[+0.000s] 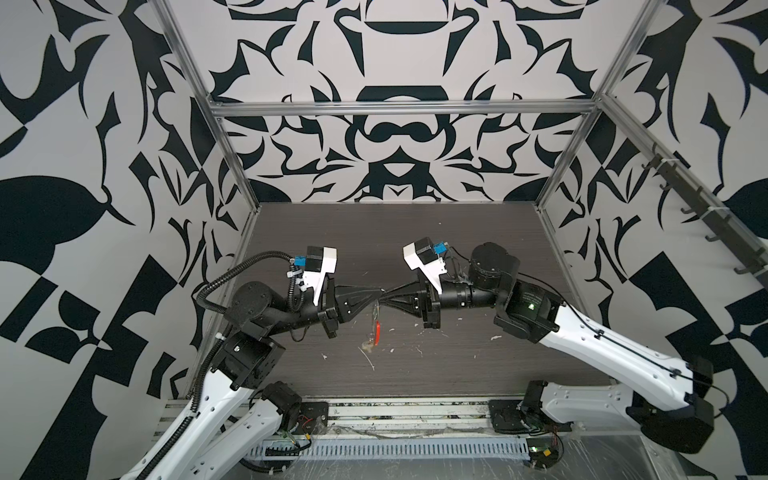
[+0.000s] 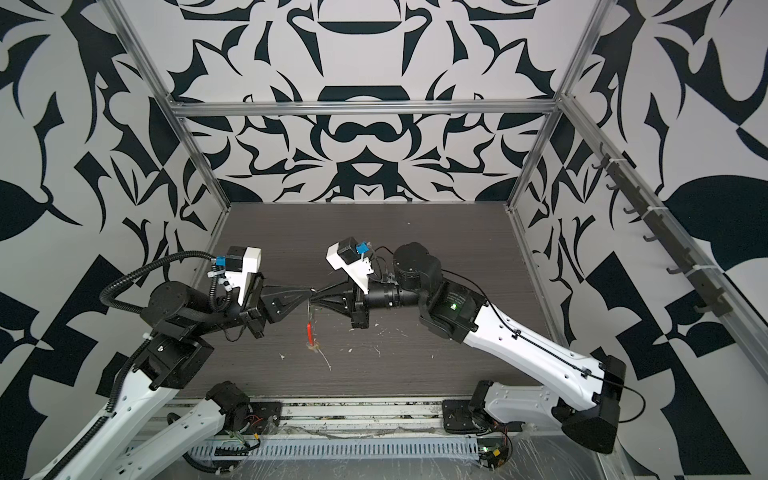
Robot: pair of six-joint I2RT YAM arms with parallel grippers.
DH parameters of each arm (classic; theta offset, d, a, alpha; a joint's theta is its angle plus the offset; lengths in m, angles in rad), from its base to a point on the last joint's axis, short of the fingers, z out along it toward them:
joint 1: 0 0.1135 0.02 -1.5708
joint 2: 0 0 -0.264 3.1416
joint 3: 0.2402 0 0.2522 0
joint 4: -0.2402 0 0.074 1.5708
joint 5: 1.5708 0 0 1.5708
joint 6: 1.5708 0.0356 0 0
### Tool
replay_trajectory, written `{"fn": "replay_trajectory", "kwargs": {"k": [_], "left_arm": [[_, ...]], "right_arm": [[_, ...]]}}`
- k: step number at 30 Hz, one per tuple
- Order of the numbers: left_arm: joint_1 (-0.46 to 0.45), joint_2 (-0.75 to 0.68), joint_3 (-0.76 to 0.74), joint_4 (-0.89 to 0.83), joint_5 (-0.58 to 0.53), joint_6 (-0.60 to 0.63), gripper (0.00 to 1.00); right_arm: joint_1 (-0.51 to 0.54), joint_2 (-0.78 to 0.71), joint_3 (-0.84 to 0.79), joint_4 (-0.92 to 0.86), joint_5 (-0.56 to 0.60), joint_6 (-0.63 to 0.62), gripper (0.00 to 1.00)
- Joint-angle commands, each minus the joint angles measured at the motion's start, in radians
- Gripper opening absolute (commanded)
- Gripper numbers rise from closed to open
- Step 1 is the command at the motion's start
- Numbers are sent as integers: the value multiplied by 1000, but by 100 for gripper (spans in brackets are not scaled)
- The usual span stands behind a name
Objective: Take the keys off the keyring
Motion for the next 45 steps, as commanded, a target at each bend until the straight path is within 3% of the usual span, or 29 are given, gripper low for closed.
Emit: {"fn": "replay_trajectory", "kwargs": {"k": [1,3,6,7,9,16,21,27,45], "left_arm": [[-1,1,-11,21,-15,-16,0],[-1,-3,-6,1,-22,-10,1],[-1,-16,12,-68,-36,13,35],[-1,-17,24,-105,-41,27,41],[-1,-12,53,-185,-40,56,43],[-1,98,213,-492,40,169,40],[-1,175,284,-598,90,206,37],[-1,247,332,-692,120,240,32],[-2,279,332,-676,158,260,25]], "right_arm": [[-2,-5,21,10,-8,-10,0],[-11,-7,39,-45,0,-22,0],[-34,-9,84,-177,9,-54,0],[-43,-6,106,-238,8,-71,0],[-58,6,153,-347,8,-102,0],[-72,84,312,-677,10,-202,0],[-72,147,400,-820,15,-236,0],[-72,177,460,-875,15,-252,0],[-72,241,528,-914,-7,-265,0]]}}
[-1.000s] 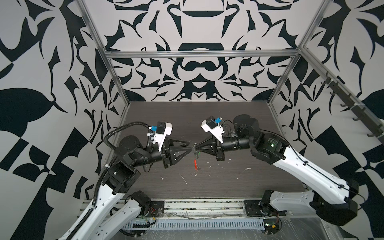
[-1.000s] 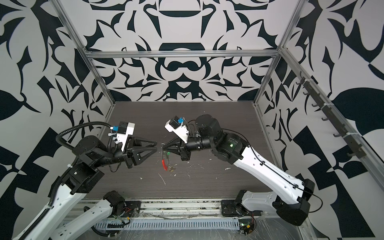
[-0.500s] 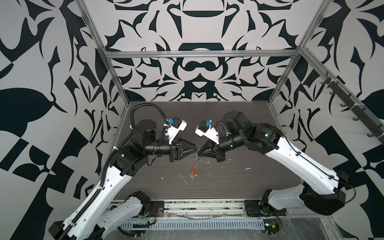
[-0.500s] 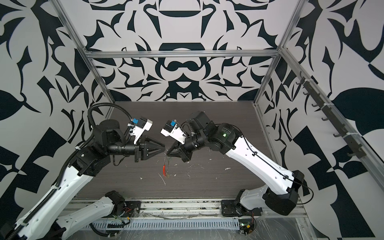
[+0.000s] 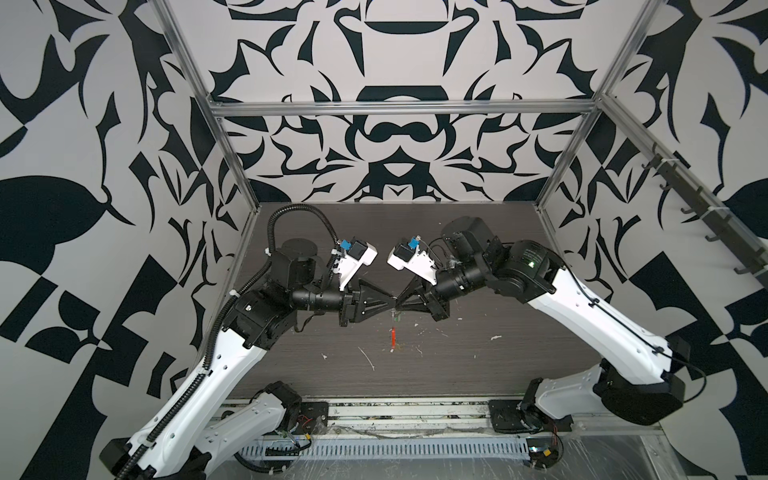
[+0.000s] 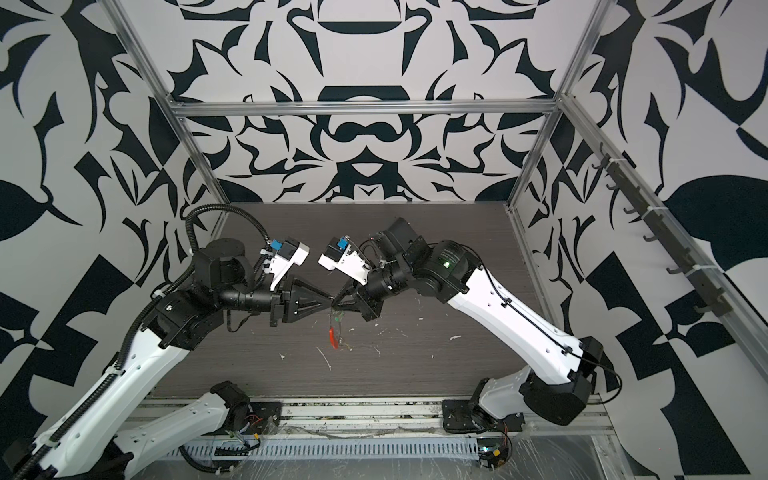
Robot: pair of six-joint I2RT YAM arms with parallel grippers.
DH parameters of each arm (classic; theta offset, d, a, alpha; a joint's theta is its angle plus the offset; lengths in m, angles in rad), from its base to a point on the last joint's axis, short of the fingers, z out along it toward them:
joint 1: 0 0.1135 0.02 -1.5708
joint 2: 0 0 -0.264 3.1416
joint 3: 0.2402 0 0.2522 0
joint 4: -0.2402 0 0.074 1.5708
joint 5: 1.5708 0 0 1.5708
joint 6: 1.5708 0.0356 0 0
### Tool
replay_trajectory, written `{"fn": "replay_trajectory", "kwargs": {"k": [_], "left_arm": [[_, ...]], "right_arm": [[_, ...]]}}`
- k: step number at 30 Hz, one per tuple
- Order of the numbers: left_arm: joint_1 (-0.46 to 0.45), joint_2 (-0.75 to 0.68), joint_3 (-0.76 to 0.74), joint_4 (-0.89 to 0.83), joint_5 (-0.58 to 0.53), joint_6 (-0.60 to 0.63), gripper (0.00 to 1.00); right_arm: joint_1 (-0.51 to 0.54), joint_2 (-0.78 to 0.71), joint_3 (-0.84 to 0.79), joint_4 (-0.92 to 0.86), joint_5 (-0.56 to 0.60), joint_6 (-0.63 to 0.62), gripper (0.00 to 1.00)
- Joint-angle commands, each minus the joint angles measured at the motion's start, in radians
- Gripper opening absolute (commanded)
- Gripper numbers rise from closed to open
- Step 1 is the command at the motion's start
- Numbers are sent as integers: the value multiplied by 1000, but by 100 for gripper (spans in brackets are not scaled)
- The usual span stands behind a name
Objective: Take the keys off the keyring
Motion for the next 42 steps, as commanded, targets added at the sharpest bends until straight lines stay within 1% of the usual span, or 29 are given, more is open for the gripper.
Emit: {"fn": "replay_trajectory", "kwargs": {"k": [1,8,10,13,17,18,22,25,29,30,32,34,37,42], "left_arm": [[-3,7,27,-6,34,17,22],[-2,12,19,3,41,16,7],[-2,12,12,17,41,7,6],[-2,11,0,43,40,-6,0],[-2,1,-22,90,26,-25,0],[-2,-11,-32,110,15,-28,0],[-2,-80,-102,264,-40,-79,0],[-2,-138,-165,394,-96,-111,0],[-2,-183,-220,503,-136,-145,0],[-2,-192,-231,524,-140,-153,0],[-2,-207,-253,577,-140,-177,0],[-2,-217,-270,622,-134,-199,0],[-2,-211,-271,639,-110,-212,0],[-2,-202,-270,646,-78,-224,0]], "right_arm": [[0,-1,45,-5,-22,-16,0],[1,5,60,2,-13,-12,0],[0,9,65,5,-13,-10,0],[0,8,65,20,-13,-3,0],[1,-10,39,62,2,10,0],[0,-21,23,82,16,15,3],[3,-88,-67,190,69,30,28],[3,-162,-172,330,116,53,38],[3,-288,-345,558,167,94,43],[2,-317,-385,614,168,104,45],[3,-346,-438,678,159,121,46],[3,-358,-485,745,132,143,46],[3,-359,-532,833,84,177,48],[5,-343,-547,898,24,203,49]]}}
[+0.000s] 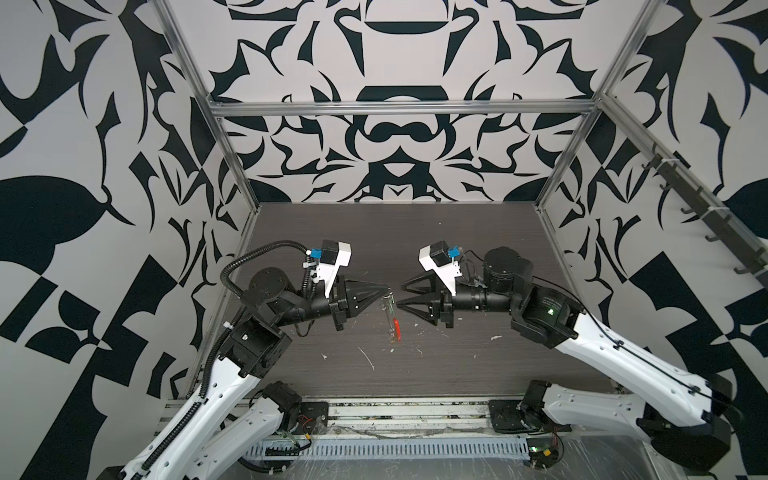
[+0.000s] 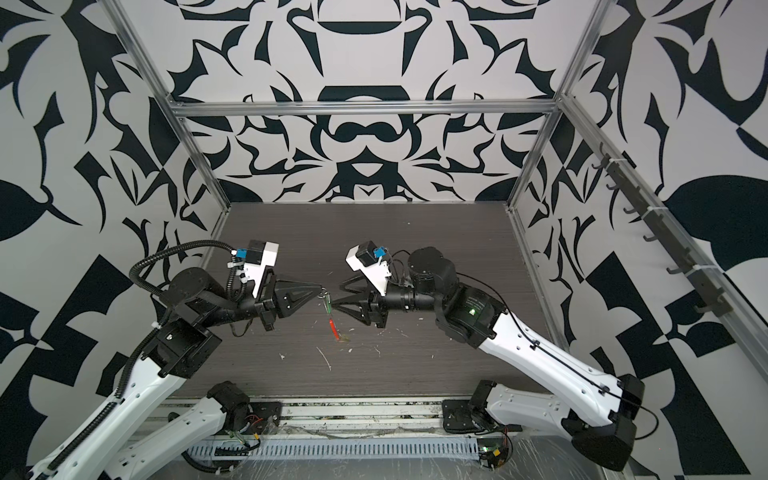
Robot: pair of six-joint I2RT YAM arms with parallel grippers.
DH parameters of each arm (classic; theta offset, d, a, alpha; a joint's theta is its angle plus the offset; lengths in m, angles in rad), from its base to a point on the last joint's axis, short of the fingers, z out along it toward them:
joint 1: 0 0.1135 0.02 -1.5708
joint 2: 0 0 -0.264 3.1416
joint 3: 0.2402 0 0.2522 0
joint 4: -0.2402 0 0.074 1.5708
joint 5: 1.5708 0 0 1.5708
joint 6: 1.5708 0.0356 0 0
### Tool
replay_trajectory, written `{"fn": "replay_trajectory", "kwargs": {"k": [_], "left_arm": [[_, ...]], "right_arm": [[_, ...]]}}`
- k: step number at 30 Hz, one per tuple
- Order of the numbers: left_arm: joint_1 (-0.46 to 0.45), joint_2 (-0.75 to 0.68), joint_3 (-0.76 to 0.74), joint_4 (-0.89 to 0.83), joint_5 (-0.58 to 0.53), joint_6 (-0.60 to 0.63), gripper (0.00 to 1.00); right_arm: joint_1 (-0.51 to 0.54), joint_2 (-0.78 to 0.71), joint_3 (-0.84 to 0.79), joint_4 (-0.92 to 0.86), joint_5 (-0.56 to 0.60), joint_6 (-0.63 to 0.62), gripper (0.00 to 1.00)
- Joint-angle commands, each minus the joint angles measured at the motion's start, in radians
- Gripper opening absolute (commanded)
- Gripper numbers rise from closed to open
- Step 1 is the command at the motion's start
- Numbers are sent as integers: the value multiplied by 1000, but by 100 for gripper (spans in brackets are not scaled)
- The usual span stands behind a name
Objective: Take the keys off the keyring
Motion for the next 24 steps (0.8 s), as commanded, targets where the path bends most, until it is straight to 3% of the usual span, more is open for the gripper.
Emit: {"fn": "replay_trajectory", "kwargs": {"k": [1,10,18,24], "left_arm": [[-3,-4,-2,67,35,-25,0],[-3,-10,-9,82,47,-33,0],[-3,1,-10,88,74,-42,0],[-2,-6,-10,88,52,-44,0]], "right_arm": [[4,-1,4,135,-53,37,49],[6,1,-2,142,-57,43,48],[6,0,20,123,-92,28,25],[8,-4,15,118,-105,29,16]]}}
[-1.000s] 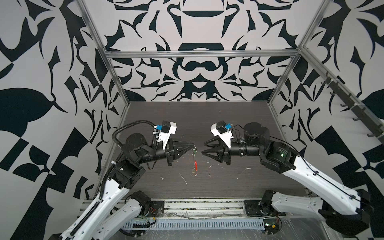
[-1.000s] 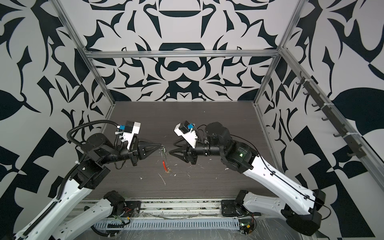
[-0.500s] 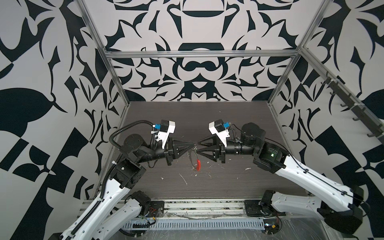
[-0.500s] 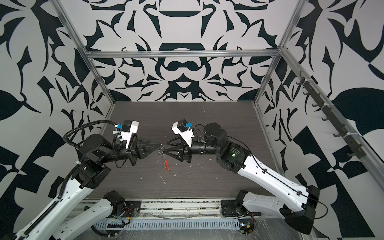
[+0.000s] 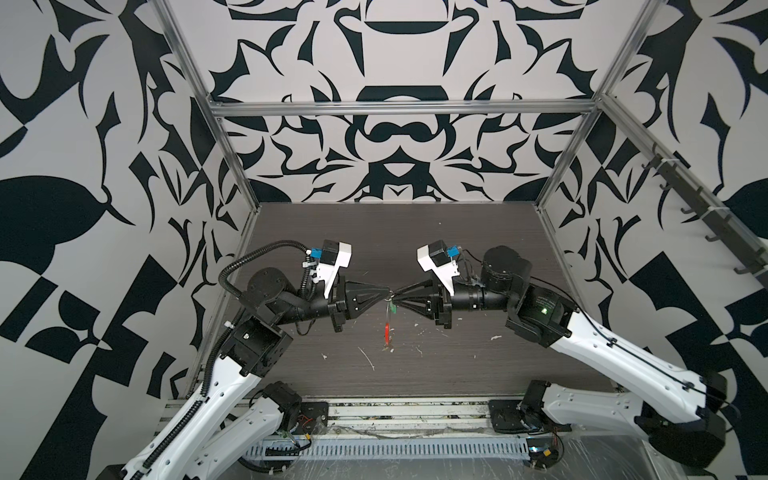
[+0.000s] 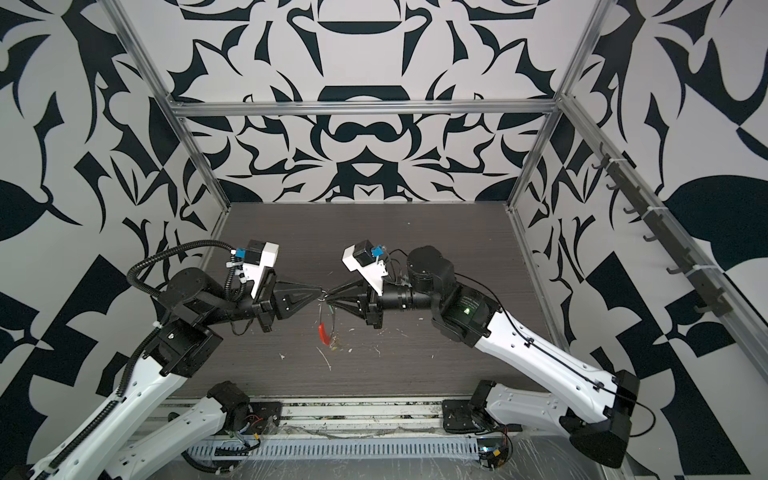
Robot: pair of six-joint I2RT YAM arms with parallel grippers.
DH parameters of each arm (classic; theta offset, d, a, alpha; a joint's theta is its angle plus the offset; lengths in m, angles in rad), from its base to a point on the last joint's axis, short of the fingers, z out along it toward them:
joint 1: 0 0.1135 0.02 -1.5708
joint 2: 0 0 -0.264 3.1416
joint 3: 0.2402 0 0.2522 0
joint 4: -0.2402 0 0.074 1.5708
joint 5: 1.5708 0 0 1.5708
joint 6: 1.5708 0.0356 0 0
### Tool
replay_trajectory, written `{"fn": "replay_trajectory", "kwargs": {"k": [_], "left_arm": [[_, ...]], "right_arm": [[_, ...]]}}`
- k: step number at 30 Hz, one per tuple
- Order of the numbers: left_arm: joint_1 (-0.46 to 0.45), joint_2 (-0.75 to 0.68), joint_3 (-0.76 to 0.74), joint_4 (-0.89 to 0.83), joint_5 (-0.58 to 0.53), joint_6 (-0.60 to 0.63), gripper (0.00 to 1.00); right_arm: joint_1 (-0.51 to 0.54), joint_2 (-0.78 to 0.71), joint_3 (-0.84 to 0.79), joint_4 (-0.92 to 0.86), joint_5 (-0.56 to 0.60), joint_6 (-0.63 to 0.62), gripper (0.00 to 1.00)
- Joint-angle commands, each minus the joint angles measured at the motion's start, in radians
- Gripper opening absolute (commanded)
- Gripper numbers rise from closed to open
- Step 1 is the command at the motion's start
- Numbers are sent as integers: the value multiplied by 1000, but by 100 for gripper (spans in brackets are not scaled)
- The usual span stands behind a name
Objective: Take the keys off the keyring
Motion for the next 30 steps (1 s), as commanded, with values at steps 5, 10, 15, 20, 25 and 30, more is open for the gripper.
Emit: {"fn": "replay_trajectory", "kwargs": {"k": [5,10,15,20,25,30], "left_arm": [[-3,-12,-10,49,-24,-16,0],[-3,-15,-12,68,-54,-31,0],[-3,-27,-25,97,-91,-50,0],[-3,-34,-54,180,-116,-93,0],[-3,-29,-71,243,-112,-123,0],[-3,-26,-91,302,-100,-144,0]], "right_arm": [[8,-16,17,29,-26,0,9],[9,-13,12,28,-22,-1,0],[8,-11,5,32,-12,0,0],[14,9,-8,65,-30,22,0],[26,35,-12,88,-38,34,0],[29,46,-31,123,-32,51,0]]}}
